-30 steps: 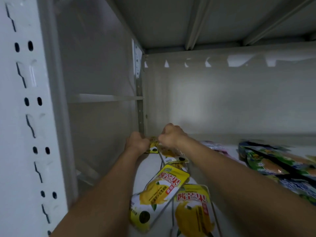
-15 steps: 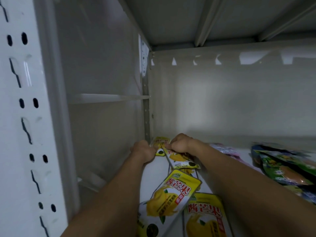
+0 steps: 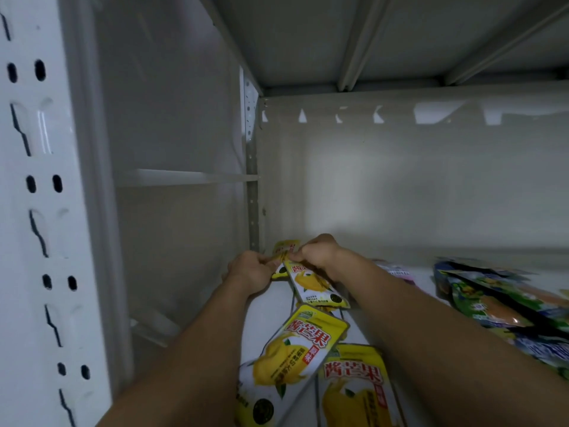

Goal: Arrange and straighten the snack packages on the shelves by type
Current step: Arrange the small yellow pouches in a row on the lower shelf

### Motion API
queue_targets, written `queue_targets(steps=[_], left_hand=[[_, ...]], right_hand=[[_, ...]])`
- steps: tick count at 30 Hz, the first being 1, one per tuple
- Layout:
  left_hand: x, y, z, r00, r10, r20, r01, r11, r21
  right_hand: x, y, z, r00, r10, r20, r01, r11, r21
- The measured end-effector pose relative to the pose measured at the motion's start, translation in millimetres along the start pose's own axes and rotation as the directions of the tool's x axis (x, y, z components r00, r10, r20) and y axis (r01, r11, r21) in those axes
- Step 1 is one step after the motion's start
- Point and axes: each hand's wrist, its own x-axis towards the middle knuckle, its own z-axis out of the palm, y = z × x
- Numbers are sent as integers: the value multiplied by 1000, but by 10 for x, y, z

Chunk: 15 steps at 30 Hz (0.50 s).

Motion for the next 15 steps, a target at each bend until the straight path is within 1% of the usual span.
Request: queue_targets(steps=[4,7,12,15], left_hand=[[-58,27,-3,1000,-1,3,1,999,-51],[-81,55,-15,1000,-18,-21,14,985,-171],[-101,116,-39,993,-74,-96,43,956,-291],[-126,177,-67,989,-70,-134,10,915,-404]], right_hand=[[-60,28,31,998,-9,-57,11,999,32],[-91,-24,43,998,-10,-58,16,994,111],[-125,-26,40,997,-28,-66,39,985,168],[-131,-54,37,994,-57,-95,79,965,251]])
